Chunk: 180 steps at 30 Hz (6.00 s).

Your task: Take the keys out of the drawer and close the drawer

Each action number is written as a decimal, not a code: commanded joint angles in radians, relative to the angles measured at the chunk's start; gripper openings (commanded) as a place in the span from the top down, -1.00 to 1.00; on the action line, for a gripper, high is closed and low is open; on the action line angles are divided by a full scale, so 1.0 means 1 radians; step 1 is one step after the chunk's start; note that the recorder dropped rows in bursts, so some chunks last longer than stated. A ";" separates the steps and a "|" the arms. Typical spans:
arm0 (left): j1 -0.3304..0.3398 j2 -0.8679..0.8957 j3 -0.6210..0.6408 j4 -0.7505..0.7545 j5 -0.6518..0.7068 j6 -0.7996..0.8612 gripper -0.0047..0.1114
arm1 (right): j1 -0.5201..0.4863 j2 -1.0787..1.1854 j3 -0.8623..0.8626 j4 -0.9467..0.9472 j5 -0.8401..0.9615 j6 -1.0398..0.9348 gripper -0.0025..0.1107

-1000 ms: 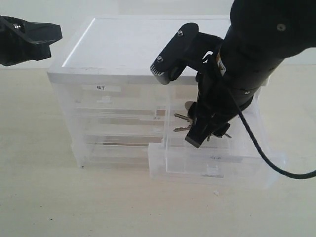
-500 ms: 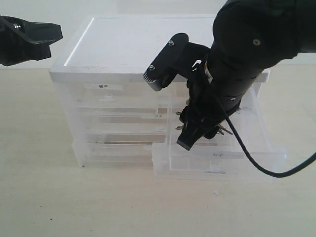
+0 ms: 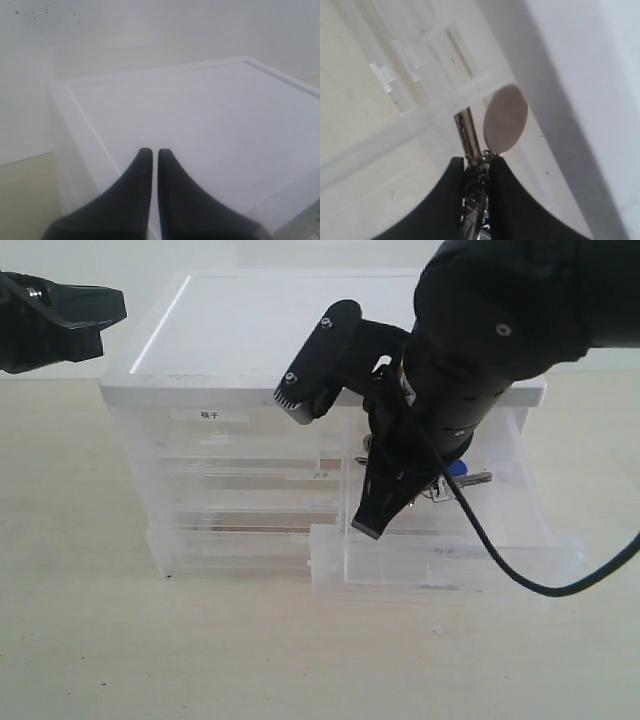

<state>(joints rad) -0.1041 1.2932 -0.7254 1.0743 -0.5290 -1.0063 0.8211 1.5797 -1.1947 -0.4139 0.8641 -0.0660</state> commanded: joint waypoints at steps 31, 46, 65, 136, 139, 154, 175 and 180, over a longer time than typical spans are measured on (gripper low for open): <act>0.002 0.000 0.006 -0.001 -0.006 -0.001 0.84 | 0.110 -0.067 -0.085 -0.011 -0.194 0.011 0.96; 0.002 0.000 0.006 -0.001 -0.006 0.004 0.84 | 0.110 -0.095 -0.085 0.093 -0.270 -0.043 0.96; 0.002 0.000 0.006 -0.001 -0.006 0.004 0.84 | 0.110 -0.100 -0.086 0.142 -0.374 -0.057 0.96; 0.002 0.005 0.003 0.208 -0.310 0.002 0.84 | 0.108 -0.291 -0.084 0.309 0.131 -0.245 0.96; 0.002 0.023 0.003 0.204 -0.318 0.002 0.84 | 0.108 -0.275 -0.052 0.503 0.304 -0.391 0.96; 0.002 0.067 -0.001 0.193 -0.323 0.018 0.84 | 0.108 -0.252 0.166 0.525 0.174 -0.543 0.96; 0.002 0.067 -0.002 0.188 -0.343 0.016 0.84 | 0.108 -0.252 0.183 -0.045 0.010 -0.123 0.96; 0.002 0.067 -0.002 0.188 -0.343 0.016 0.84 | 0.129 -0.256 0.183 -0.107 0.013 -0.114 0.96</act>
<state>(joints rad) -0.1041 1.3579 -0.7254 1.2757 -0.8678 -0.9934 0.9361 1.3299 -1.0075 -0.4482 0.8965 -0.1984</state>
